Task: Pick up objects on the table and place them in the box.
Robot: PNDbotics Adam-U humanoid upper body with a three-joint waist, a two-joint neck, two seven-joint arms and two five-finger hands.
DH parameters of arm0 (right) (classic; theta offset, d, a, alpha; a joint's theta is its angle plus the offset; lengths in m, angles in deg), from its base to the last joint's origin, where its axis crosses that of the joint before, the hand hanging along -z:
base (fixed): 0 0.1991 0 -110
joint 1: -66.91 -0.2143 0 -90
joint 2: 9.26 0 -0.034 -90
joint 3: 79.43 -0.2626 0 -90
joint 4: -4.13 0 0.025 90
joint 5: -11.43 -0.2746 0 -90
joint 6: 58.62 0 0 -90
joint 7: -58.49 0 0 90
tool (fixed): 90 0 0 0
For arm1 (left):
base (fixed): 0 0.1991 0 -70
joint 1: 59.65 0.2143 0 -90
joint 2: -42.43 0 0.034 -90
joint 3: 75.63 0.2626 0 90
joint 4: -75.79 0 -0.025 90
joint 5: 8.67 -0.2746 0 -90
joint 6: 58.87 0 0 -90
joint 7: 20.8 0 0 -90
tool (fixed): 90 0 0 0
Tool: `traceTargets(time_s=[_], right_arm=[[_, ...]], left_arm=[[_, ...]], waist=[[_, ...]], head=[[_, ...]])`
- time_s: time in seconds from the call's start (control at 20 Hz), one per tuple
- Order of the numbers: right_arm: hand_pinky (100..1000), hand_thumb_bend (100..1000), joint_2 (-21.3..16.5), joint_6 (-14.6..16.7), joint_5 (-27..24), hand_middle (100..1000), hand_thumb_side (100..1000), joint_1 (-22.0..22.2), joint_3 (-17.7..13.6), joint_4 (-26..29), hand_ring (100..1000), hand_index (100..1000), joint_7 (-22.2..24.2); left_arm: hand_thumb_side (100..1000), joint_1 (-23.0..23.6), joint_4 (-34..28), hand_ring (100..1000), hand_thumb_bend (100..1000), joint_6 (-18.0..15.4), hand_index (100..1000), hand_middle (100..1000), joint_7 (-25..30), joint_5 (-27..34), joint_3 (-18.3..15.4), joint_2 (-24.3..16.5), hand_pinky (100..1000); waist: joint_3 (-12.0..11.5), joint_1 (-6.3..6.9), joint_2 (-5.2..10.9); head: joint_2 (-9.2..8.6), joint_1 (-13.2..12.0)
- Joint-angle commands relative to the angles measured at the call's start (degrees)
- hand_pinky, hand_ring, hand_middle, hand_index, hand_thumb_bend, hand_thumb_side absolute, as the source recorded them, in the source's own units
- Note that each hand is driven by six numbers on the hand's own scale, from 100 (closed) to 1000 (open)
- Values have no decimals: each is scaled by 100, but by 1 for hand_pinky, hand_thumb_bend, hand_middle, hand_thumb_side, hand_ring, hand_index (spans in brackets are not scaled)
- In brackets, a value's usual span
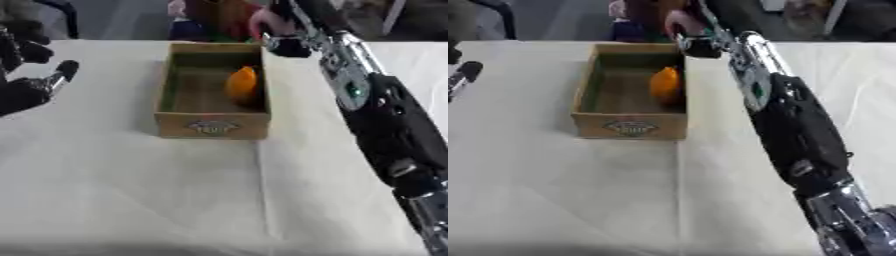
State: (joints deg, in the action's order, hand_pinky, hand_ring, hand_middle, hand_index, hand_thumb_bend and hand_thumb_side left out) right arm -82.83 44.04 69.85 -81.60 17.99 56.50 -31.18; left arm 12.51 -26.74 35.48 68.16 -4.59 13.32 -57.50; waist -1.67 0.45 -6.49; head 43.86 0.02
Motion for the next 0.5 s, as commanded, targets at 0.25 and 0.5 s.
traceTargets(time_s=[0.25,0.5], right_arm=[[680,388,392,389,523,738,314,-126,-36,-501,797,843,231],[801,441,266,425,516,850,253,-81,-99,-382,894,901,378]], left_arm=[[100,-61,-193,631,513,-29,763,598,59,99,-14,-18,693],[100,-22,-190,631,509,-24,763,598,52,116,-33,-7,692]], waist=[[-54,42,75],[-18,15,67]], head=[[26,46],[26,22]])
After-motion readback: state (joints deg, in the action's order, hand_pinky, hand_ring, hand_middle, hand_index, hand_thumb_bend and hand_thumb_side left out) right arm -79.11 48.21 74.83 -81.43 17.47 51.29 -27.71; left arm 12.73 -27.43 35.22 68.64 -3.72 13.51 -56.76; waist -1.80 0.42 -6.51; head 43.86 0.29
